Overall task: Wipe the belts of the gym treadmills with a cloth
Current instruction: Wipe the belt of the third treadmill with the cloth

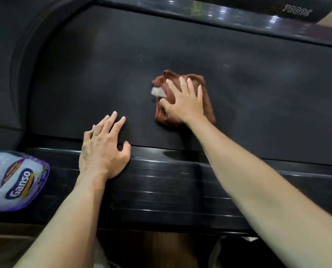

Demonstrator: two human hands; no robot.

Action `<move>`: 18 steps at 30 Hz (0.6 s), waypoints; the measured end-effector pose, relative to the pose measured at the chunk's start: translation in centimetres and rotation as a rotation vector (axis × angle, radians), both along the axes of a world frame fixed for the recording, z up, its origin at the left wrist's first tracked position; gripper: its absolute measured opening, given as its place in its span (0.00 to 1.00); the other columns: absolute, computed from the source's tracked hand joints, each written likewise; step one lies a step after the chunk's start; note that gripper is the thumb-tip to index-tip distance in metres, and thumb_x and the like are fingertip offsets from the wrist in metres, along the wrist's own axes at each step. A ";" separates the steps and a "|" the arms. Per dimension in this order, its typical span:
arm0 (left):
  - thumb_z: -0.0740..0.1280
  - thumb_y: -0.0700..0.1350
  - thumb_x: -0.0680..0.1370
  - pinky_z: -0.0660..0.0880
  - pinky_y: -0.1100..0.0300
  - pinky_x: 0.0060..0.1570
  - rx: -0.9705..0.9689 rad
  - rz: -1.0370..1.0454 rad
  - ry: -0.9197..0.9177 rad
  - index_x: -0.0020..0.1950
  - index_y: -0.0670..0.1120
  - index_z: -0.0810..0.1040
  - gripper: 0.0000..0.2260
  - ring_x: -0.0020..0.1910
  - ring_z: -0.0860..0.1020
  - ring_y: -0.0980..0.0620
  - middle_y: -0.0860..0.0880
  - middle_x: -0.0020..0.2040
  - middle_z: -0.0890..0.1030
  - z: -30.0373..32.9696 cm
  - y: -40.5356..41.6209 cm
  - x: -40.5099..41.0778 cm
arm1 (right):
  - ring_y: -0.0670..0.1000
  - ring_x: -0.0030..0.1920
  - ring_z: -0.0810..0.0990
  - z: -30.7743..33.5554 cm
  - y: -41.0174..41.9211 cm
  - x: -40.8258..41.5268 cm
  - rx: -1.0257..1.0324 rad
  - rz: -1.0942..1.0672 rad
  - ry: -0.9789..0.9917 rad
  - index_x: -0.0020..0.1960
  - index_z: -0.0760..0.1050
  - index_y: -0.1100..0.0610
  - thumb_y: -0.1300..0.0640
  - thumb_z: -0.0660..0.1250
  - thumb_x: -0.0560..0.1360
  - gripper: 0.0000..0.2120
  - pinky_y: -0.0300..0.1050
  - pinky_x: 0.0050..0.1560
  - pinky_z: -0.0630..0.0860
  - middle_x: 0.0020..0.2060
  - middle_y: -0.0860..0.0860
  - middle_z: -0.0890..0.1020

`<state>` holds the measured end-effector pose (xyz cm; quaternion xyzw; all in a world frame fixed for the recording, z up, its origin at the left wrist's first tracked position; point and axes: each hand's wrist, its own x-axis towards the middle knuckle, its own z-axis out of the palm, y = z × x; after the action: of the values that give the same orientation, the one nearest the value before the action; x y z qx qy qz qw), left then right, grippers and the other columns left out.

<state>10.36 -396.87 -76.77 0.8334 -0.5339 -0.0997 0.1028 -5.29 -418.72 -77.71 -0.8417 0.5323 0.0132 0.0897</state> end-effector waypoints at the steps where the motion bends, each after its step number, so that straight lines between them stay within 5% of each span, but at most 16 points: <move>1: 0.64 0.53 0.79 0.54 0.51 0.78 0.000 0.004 0.003 0.82 0.56 0.60 0.31 0.82 0.51 0.57 0.56 0.84 0.54 0.0 0.0 0.1 | 0.57 0.84 0.43 -0.1 2.0 -0.7 -0.006 0.042 -0.005 0.84 0.51 0.40 0.29 0.52 0.78 0.37 0.65 0.81 0.39 0.85 0.53 0.48; 5: 0.64 0.53 0.79 0.54 0.52 0.78 -0.007 0.009 -0.002 0.82 0.56 0.60 0.31 0.82 0.50 0.57 0.56 0.84 0.54 -0.1 0.2 0.1 | 0.60 0.83 0.44 -0.9 6.5 -8.2 -0.047 -0.175 0.026 0.84 0.50 0.40 0.26 0.48 0.75 0.41 0.66 0.80 0.41 0.84 0.55 0.49; 10: 0.64 0.53 0.79 0.55 0.52 0.77 -0.016 0.011 -0.003 0.82 0.56 0.60 0.31 0.82 0.51 0.57 0.56 0.84 0.55 -0.1 -0.1 0.0 | 0.61 0.83 0.43 -0.1 -0.1 -10.3 0.033 -0.512 0.034 0.84 0.50 0.41 0.25 0.50 0.77 0.40 0.67 0.80 0.38 0.84 0.57 0.49; 14: 0.64 0.53 0.79 0.55 0.51 0.77 -0.017 0.016 0.009 0.81 0.56 0.61 0.30 0.82 0.52 0.57 0.56 0.83 0.56 -0.2 0.1 0.2 | 0.61 0.83 0.43 -0.2 -3.4 -6.1 0.028 -0.381 0.041 0.84 0.50 0.41 0.27 0.49 0.78 0.38 0.68 0.79 0.39 0.84 0.56 0.49; 18: 0.65 0.52 0.79 0.56 0.51 0.76 -0.025 0.015 0.016 0.81 0.56 0.63 0.30 0.82 0.53 0.56 0.56 0.83 0.57 -0.1 0.1 0.1 | 0.58 0.84 0.43 -0.4 1.6 -5.4 0.000 -0.081 0.028 0.84 0.50 0.40 0.27 0.52 0.77 0.38 0.65 0.81 0.40 0.85 0.54 0.48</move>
<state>10.45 -396.82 -76.89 0.8352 -0.5280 -0.0989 0.1182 -10.73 -417.12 -78.12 -0.8192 0.5671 0.0212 0.0829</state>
